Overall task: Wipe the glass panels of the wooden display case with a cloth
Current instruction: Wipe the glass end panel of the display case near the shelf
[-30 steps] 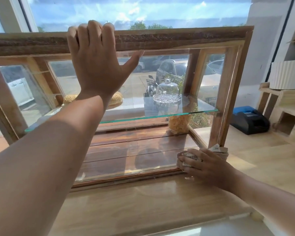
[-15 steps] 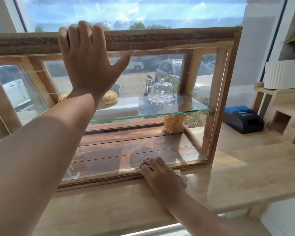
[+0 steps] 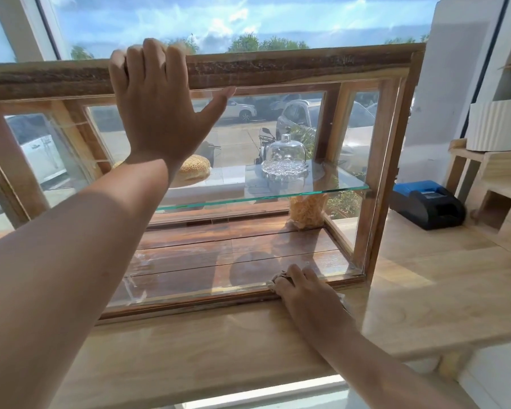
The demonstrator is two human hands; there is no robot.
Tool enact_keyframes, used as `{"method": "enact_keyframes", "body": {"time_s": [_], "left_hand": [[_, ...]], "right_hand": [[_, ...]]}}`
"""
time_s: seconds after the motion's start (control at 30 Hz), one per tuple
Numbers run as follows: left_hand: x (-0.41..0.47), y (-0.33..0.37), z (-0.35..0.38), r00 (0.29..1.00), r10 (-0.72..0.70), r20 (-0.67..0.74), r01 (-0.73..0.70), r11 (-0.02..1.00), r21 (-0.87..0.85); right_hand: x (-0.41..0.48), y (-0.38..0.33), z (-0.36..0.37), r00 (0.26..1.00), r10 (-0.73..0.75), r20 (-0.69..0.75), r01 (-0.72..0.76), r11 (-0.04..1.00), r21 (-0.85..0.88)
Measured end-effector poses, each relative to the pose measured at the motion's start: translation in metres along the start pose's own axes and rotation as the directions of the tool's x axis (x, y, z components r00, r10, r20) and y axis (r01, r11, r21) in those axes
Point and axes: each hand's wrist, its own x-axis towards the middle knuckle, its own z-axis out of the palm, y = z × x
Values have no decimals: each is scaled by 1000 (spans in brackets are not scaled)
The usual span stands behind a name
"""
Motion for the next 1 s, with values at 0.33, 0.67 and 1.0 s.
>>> {"method": "enact_keyframes", "body": {"time_s": [0.33, 0.67, 1.0], "left_hand": [[0, -4, -2, 998, 0, 61, -1, 1000, 13], [1, 0, -5, 998, -4, 71, 4, 1000, 2], [1, -3, -5, 998, 3, 56, -2, 1000, -16]], "right_hand": [[-37, 86, -15, 939, 334, 84, -312, 929, -200], [-23, 41, -1, 929, 361, 75, -366, 929, 60], [-63, 114, -20, 959, 278, 60, -271, 957, -106]]}}
